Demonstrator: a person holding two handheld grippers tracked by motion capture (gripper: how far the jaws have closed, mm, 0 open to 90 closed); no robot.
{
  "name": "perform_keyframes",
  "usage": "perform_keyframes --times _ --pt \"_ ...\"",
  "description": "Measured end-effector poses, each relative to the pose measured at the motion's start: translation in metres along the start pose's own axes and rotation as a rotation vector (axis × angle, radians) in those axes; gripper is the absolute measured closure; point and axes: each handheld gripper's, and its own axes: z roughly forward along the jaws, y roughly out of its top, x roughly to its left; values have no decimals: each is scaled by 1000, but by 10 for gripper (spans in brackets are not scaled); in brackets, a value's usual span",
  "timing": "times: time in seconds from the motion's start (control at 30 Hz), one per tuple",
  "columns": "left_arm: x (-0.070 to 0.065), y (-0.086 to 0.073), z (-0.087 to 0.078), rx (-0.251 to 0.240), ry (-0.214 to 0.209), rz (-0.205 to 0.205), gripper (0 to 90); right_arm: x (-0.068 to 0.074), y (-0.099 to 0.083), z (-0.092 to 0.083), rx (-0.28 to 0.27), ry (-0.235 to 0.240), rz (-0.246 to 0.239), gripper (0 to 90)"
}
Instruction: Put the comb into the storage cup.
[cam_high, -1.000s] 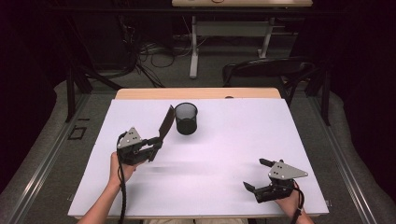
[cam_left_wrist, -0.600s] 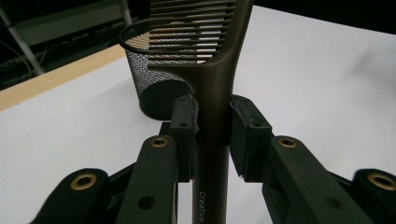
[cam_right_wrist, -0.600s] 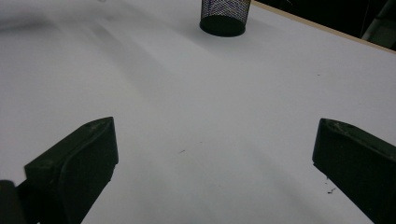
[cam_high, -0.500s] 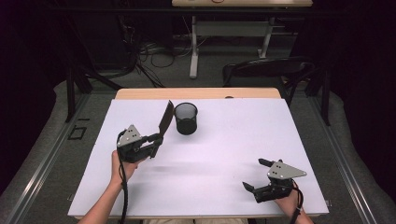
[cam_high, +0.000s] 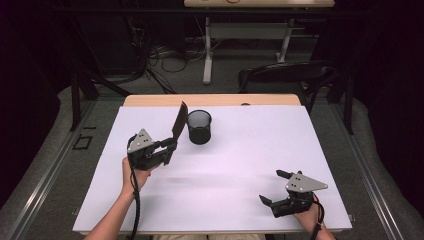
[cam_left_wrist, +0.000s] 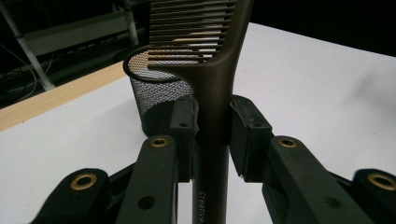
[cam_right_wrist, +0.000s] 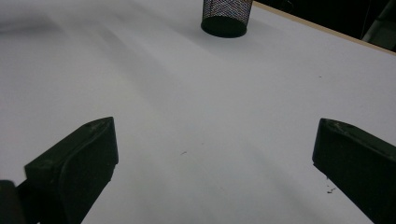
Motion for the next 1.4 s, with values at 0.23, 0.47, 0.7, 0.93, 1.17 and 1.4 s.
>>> perform_keyframes --times 0.23,0.47,0.7,0.93,1.17,1.4 --pt "3 7 4 -11 3 -2 726 0 0 0 1 -1 1 0" --pt "5 12 10 -18 7 -3 726 -1 0 0 -5 2 4 0" --pt "7 21 14 -32 19 -7 727 -1 0 0 -4 1 1 0" --pt "8 27 18 -41 23 -10 726 -1 0 -1 -10 0 5 0" --pt "9 35 22 -59 25 -12 726 -1 0 -1 -5 1 6 0" --pt "11 41 25 -69 31 -19 726 -1 0 -1 -9 -2 9 0"
